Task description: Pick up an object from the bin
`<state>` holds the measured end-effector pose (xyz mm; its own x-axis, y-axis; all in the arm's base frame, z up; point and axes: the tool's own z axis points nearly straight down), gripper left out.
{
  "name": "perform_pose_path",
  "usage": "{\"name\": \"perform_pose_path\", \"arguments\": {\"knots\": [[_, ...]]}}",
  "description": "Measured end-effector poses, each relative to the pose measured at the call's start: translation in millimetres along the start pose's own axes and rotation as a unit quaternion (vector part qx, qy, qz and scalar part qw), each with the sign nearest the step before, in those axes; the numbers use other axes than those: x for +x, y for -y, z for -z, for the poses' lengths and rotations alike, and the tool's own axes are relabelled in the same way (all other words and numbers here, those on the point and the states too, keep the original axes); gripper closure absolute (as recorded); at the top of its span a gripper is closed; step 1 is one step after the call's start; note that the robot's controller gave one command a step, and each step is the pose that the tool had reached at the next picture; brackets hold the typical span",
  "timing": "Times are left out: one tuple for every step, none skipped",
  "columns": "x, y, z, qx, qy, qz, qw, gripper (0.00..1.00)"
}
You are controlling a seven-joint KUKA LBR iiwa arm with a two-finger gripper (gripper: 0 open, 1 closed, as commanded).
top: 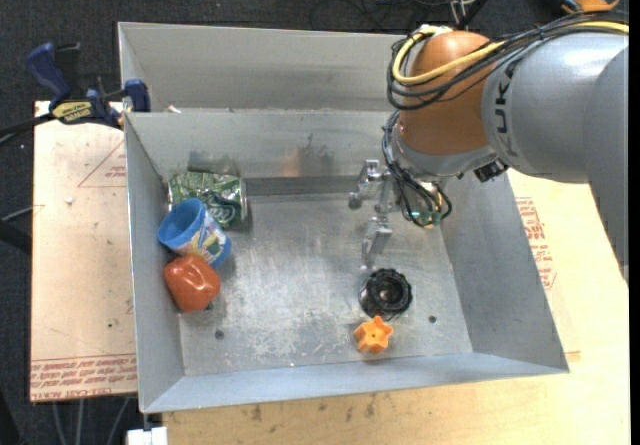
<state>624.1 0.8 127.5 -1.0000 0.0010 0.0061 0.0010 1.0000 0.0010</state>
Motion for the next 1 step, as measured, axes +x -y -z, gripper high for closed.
{"name": "perform_pose_path", "arguments": {"knots": [[-2.0,0.0,4.7,0.0,0.0038,0.0,1.0,0.0]]}}
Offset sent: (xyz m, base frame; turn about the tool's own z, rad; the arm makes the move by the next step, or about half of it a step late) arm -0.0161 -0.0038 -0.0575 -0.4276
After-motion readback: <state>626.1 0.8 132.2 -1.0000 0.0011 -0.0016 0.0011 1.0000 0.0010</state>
